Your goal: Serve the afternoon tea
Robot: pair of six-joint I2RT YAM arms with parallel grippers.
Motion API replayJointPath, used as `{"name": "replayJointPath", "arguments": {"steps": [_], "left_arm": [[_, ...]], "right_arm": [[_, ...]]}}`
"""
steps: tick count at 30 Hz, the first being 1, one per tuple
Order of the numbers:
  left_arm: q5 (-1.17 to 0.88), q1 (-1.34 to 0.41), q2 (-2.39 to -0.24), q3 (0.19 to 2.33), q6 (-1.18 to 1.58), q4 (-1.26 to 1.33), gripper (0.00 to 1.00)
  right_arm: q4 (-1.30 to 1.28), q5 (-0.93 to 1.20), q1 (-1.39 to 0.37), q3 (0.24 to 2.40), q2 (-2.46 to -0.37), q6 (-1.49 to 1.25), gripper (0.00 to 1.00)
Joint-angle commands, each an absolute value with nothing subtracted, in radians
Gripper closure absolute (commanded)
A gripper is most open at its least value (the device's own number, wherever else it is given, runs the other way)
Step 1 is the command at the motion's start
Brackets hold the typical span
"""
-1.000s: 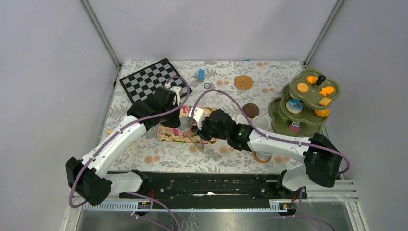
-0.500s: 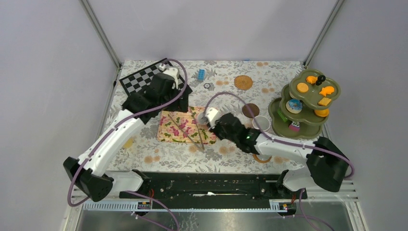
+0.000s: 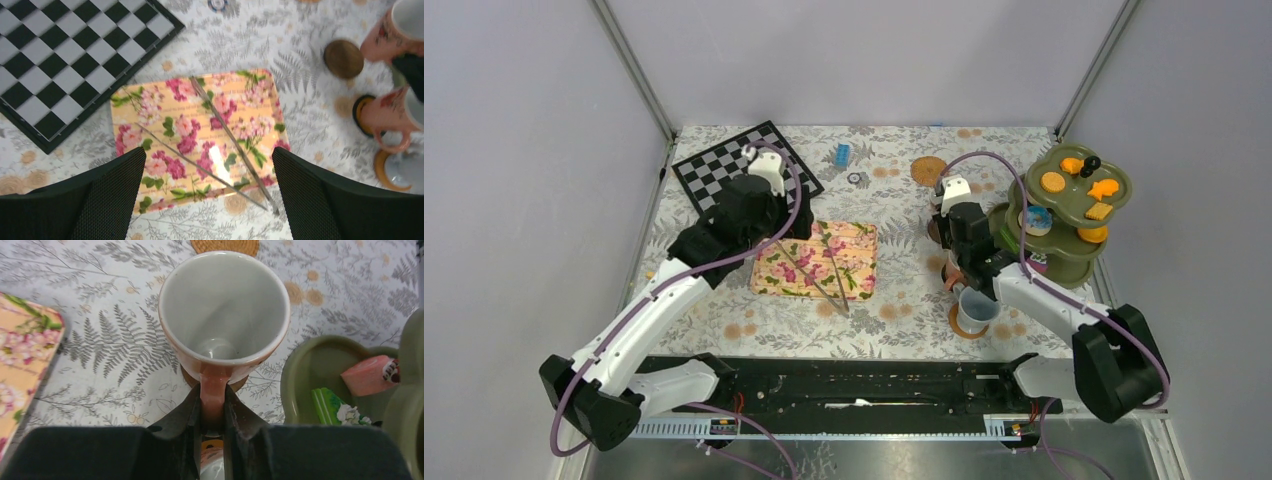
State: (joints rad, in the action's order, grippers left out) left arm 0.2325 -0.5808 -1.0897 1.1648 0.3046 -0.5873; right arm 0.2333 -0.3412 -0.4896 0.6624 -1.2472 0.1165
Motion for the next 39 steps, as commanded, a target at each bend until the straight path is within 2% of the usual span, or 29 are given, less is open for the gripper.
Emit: {"name": "replayJointPath", "arguments": {"steps": [1, 17, 30, 39], "left_arm": [[0.124, -0.581, -1.052, 1.053, 0.257, -0.456, 0.01], [0.149, -0.591, -1.044, 1.016, 0.243, -0.441, 0.01], [0.146, -0.591, -1.057, 1.014, 0.241, -0.440, 0.01], [0.141, -0.591, -1.063, 1.011, 0.241, -0.440, 0.01]], "right_arm": [[0.353, -0.354, -0.443, 0.681, -1.312, 0.081, 1.00], [0.420, -0.258, -0.384, 0.718, -1.481, 0.095, 1.00], [0.319, -0.012, -0.321, 0.815, -1.536, 0.172, 1.00], [0.250, -0.054, -0.301, 0.844, -1.539, 0.231, 1.00]]}}
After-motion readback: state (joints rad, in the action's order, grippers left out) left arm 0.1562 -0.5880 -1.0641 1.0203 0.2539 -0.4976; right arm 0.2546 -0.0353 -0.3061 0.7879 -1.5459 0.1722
